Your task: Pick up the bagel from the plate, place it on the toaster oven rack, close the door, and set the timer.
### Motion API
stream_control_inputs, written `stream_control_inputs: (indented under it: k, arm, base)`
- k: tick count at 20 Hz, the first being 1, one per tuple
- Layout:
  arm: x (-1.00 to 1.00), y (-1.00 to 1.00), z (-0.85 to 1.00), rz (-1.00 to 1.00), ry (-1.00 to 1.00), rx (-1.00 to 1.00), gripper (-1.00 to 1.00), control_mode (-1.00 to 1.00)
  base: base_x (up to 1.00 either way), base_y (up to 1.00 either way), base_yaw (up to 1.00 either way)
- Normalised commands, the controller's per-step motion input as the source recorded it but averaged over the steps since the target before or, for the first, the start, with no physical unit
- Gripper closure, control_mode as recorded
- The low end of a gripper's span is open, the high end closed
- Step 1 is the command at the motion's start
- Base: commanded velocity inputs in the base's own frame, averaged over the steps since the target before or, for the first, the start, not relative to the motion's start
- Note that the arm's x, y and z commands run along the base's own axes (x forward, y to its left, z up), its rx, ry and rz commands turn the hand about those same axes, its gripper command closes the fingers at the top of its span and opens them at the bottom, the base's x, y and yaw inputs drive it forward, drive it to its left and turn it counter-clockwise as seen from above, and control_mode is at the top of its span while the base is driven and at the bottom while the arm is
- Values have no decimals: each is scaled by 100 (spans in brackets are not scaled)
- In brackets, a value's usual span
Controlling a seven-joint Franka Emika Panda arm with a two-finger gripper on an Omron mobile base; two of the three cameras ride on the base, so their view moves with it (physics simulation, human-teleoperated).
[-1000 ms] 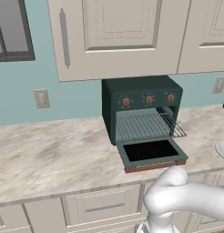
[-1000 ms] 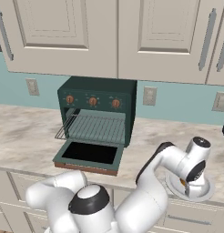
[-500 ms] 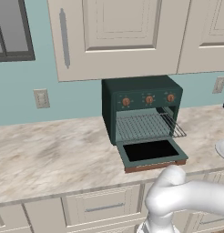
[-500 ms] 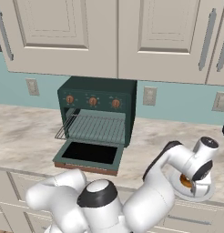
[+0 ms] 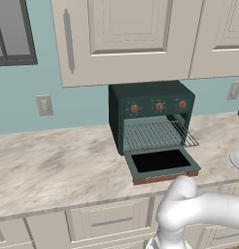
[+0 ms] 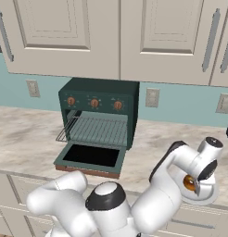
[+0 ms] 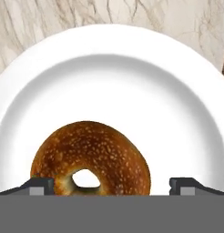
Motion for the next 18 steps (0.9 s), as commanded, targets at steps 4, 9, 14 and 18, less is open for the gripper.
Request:
stream_control_inputs:
  k: [4, 9, 14, 18]
  arm:
    - [0, 0, -36, 0, 0, 0, -100, -100]
    - [0, 0, -34, 0, 0, 0, -100, -100]
    - [0, 1, -43, 0, 0, 0, -100, -100]
    - [5, 68, -61, -3, 5, -2, 100, -100]
  base:
    - [0, 0, 0]
    - [0, 0, 0]
    - [0, 0, 0]
    - [0, 0, 0]
